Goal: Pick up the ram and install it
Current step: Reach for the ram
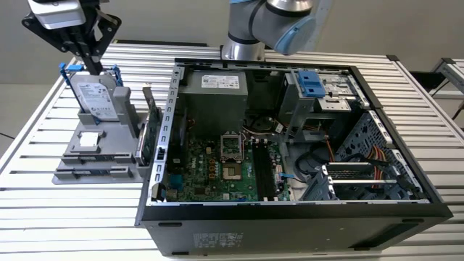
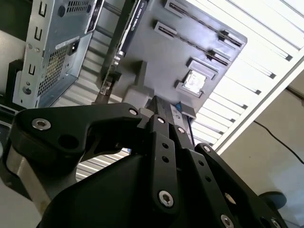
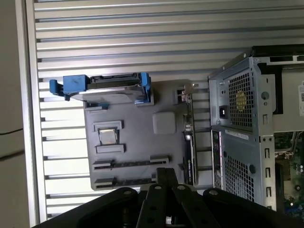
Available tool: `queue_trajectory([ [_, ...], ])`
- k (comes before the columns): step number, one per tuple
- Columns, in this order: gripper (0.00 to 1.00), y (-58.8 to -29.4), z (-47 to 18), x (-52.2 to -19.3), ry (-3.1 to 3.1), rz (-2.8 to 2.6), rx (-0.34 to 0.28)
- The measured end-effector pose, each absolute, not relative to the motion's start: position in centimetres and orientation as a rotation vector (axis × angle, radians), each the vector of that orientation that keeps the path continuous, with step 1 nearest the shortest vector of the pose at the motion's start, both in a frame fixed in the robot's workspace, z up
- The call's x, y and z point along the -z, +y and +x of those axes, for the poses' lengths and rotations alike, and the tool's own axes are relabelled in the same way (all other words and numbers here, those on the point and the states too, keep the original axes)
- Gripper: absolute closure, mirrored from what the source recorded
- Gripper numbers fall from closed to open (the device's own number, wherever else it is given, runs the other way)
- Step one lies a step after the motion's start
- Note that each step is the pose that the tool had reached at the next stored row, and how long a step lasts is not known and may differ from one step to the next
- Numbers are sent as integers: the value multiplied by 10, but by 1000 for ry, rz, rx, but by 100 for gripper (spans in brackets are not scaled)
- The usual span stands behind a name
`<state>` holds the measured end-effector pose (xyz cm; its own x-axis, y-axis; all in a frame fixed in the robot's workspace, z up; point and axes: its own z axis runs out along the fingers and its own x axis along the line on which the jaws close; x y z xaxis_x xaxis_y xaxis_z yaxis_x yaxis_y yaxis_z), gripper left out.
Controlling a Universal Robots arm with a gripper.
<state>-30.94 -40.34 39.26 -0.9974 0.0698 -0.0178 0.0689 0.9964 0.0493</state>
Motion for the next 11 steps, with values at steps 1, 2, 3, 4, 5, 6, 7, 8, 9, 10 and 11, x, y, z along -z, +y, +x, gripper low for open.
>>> queue_trajectory([
  [1, 100, -403, -311, -393, 3119, 107, -76],
  [2, 100, -403, -312, -393, 3119, 106, -76],
  [3, 100, -403, -313, -393, 3119, 104, -76],
  [4, 100, -403, -314, -393, 3120, 102, -76],
  [5, 100, -403, -316, -393, 3120, 99, -76],
  [6, 100, -403, -317, -393, 3120, 96, -76],
  [7, 100, -403, -318, -393, 3120, 92, -76],
  [8, 100, -403, -319, -393, 3120, 87, -77],
  [9, 100, -403, -320, -393, 3120, 82, -77],
  [10, 100, -403, -321, -393, 3121, 77, -77],
  [11, 100, -403, -322, -393, 3121, 74, -77],
])
